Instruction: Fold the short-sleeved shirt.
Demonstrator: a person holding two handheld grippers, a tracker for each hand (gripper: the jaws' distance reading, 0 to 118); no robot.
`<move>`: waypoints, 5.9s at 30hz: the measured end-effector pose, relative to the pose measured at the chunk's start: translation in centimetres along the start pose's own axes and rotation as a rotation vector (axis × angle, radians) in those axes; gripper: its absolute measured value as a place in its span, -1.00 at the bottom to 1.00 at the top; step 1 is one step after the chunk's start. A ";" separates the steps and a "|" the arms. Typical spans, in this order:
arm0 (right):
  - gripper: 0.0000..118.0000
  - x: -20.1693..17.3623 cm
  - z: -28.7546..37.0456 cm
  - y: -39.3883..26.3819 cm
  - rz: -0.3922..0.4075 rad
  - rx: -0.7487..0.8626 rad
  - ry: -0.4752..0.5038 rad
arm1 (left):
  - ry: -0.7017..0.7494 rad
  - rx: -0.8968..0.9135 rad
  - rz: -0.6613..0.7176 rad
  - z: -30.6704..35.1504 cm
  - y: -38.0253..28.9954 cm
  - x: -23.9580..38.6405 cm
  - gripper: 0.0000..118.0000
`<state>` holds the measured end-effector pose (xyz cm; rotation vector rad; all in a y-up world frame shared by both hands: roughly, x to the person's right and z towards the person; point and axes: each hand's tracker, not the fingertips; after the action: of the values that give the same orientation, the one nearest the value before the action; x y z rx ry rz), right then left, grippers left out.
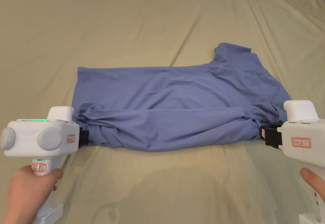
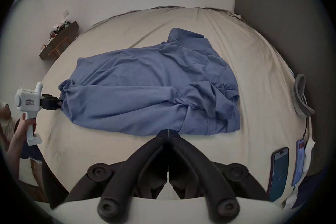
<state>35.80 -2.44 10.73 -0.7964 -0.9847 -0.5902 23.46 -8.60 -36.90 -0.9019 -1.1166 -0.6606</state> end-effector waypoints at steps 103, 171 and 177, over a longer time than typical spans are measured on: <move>-0.96 -2.4 -1.4 6.9 0.116 0.053 0.116 | 0.053 -0.049 -0.113 -4.6 10.2 -0.8 -0.98; 0.45 6.9 3.7 -4.9 0.012 -0.126 -0.125 | 0.228 -0.130 -0.242 8.8 -5.2 1.1 -0.08; 0.67 4.7 9.2 -0.1 -0.043 0.104 -0.050 | 0.199 0.162 -0.116 16.3 -0.5 0.6 0.44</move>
<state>33.21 4.54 17.88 -0.7017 -1.0724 -0.5532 15.62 5.33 -33.50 -0.6228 -1.0325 -0.7274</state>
